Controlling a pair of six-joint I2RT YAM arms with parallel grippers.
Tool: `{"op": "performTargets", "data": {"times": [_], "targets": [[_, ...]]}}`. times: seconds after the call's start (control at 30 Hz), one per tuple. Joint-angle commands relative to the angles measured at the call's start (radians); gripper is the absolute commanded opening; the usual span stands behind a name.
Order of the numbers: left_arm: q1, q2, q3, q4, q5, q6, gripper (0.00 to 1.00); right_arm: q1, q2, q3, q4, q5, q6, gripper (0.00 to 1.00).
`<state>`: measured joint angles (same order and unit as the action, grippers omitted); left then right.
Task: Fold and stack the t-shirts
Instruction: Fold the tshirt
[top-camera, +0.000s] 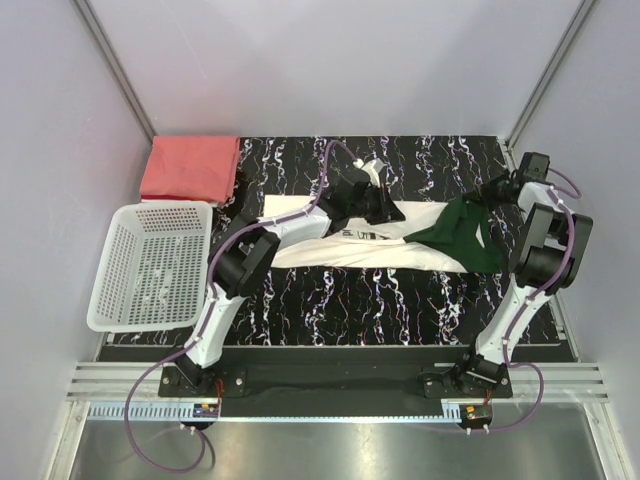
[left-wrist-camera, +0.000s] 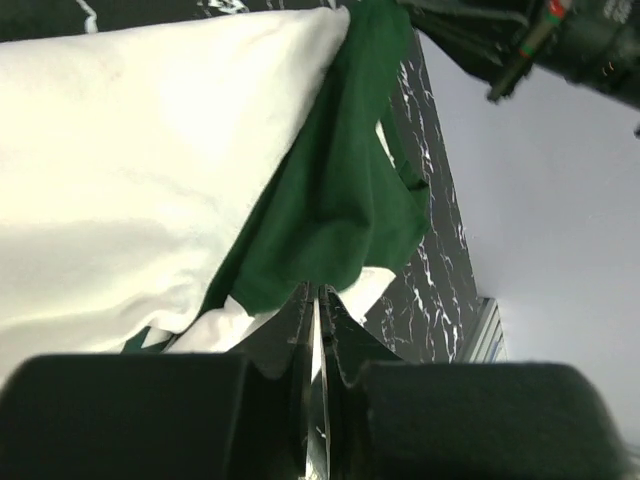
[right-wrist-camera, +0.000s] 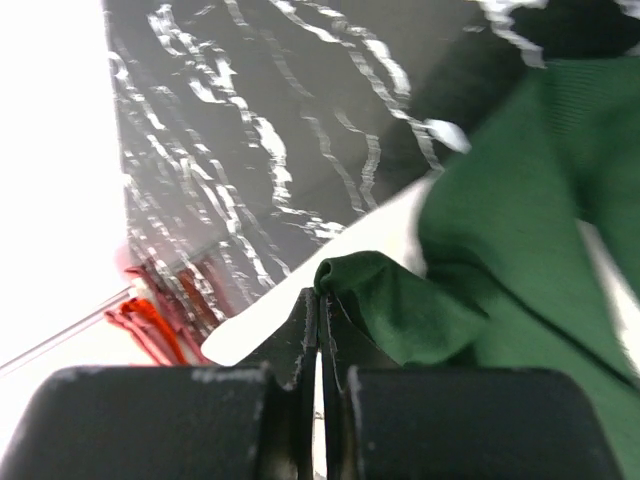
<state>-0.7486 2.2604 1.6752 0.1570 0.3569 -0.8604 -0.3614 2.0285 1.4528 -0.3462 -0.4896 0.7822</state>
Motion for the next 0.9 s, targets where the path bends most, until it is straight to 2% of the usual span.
{"op": "performTargets", "data": {"times": [0.0, 0.17, 0.27, 0.3, 0.5, 0.87], "targets": [[-0.005, -0.058, 0.000, -0.033, 0.069, 0.078, 0.12, 0.028, 0.021, 0.063, 0.087, -0.063, 0.060, 0.00], [-0.005, -0.038, 0.004, -0.043, 0.103, 0.083, 0.20, 0.042, 0.067, 0.107, 0.088, -0.063, 0.040, 0.03], [-0.006, -0.024, 0.023, -0.060, 0.120, 0.089, 0.27, 0.042, 0.076, 0.118, 0.085, -0.055, 0.035, 0.01], [-0.008, -0.019, 0.038, -0.068, 0.125, 0.087, 0.33, 0.044, 0.076, 0.119, 0.084, -0.053, 0.037, 0.01], [-0.021, 0.034, 0.107, -0.059, 0.119, 0.014, 0.52, 0.059, 0.101, 0.149, 0.130, -0.093, 0.115, 0.00], [-0.021, 0.100, 0.267, -0.212, -0.016, 0.149, 0.55, 0.088, 0.114, 0.185, 0.180, -0.092, 0.219, 0.00]]}}
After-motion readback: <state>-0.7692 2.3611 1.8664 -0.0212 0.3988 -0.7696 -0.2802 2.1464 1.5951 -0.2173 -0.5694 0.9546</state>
